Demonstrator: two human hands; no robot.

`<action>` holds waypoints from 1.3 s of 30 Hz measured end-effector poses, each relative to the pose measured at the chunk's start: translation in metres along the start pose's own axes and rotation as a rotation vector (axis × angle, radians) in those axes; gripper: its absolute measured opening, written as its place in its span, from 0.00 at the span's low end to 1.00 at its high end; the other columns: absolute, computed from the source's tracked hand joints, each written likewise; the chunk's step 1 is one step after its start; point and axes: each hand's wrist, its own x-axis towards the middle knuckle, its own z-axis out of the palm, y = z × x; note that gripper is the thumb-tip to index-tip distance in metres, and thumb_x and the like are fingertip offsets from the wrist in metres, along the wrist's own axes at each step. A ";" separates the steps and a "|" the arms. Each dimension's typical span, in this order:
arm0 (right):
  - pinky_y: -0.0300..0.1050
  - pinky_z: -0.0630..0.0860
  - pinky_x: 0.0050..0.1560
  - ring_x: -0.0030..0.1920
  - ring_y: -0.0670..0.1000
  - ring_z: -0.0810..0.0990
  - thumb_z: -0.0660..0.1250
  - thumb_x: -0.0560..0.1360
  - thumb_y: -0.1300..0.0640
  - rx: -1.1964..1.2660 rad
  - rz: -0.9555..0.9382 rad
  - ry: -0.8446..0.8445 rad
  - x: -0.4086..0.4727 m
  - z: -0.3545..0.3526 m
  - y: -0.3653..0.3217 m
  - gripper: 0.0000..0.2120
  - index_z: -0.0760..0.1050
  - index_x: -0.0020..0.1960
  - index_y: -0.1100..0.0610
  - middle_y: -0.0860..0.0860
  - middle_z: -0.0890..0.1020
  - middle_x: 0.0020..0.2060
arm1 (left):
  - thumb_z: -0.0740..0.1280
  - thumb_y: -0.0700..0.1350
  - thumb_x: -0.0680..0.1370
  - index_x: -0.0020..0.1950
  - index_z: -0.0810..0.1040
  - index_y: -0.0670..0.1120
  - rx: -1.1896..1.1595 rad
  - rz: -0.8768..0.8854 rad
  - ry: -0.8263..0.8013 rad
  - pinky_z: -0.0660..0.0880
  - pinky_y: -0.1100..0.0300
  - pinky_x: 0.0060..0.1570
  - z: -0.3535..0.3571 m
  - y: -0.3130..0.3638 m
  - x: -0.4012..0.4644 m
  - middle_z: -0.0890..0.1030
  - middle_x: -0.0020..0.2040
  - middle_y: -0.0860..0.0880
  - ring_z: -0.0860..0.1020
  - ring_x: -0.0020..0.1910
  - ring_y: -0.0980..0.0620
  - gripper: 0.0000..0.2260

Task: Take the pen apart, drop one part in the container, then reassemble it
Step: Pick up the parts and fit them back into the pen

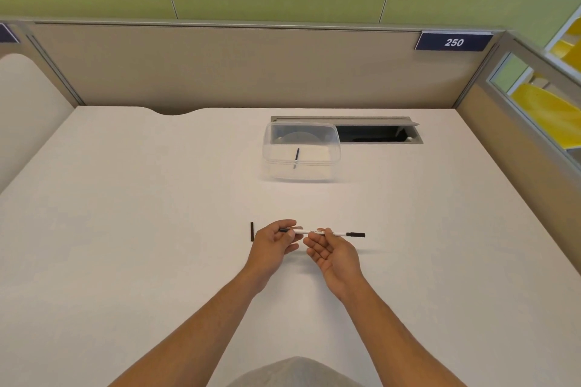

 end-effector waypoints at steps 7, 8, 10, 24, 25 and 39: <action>0.46 0.79 0.42 0.41 0.54 0.84 0.58 0.81 0.59 -0.030 -0.011 -0.028 -0.002 0.006 0.002 0.11 0.76 0.50 0.64 0.58 0.85 0.39 | 0.59 0.31 0.78 0.71 0.70 0.48 0.192 -0.040 -0.115 0.71 0.55 0.66 0.004 -0.004 0.001 0.79 0.63 0.52 0.77 0.63 0.53 0.22; 0.47 0.79 0.42 0.42 0.55 0.84 0.58 0.81 0.59 -0.032 -0.012 -0.026 -0.002 0.006 0.003 0.11 0.76 0.50 0.64 0.58 0.85 0.39 | 0.59 0.31 0.78 0.73 0.68 0.48 0.208 -0.045 -0.121 0.69 0.56 0.67 0.004 -0.005 0.001 0.77 0.65 0.53 0.75 0.65 0.54 0.24; 0.47 0.79 0.43 0.42 0.55 0.84 0.58 0.81 0.59 -0.037 -0.014 -0.020 -0.002 0.005 0.004 0.11 0.76 0.50 0.64 0.58 0.84 0.40 | 0.57 0.30 0.79 0.76 0.61 0.50 0.230 -0.059 -0.137 0.66 0.58 0.67 0.004 -0.006 0.002 0.72 0.70 0.54 0.70 0.69 0.55 0.28; 0.47 0.79 0.40 0.42 0.56 0.84 0.59 0.80 0.58 0.009 0.013 0.025 0.000 -0.005 0.004 0.10 0.76 0.51 0.63 0.57 0.85 0.38 | 0.65 0.38 0.77 0.55 0.79 0.43 0.697 0.226 0.378 0.73 0.59 0.51 -0.036 -0.011 0.015 0.80 0.51 0.47 0.77 0.46 0.52 0.08; 0.47 0.80 0.40 0.42 0.56 0.84 0.59 0.80 0.59 0.013 0.014 0.027 0.001 -0.006 0.004 0.10 0.76 0.51 0.63 0.57 0.85 0.38 | 0.66 0.39 0.77 0.55 0.79 0.43 0.739 0.210 0.408 0.72 0.59 0.49 -0.040 -0.013 0.017 0.79 0.51 0.46 0.77 0.46 0.50 0.08; 0.46 0.80 0.39 0.40 0.56 0.84 0.60 0.80 0.59 0.105 0.013 0.021 0.000 -0.010 -0.001 0.09 0.75 0.50 0.64 0.57 0.84 0.37 | 0.67 0.44 0.77 0.54 0.78 0.42 0.978 0.075 0.428 0.76 0.49 0.48 -0.056 -0.027 0.028 0.77 0.51 0.45 0.76 0.53 0.44 0.08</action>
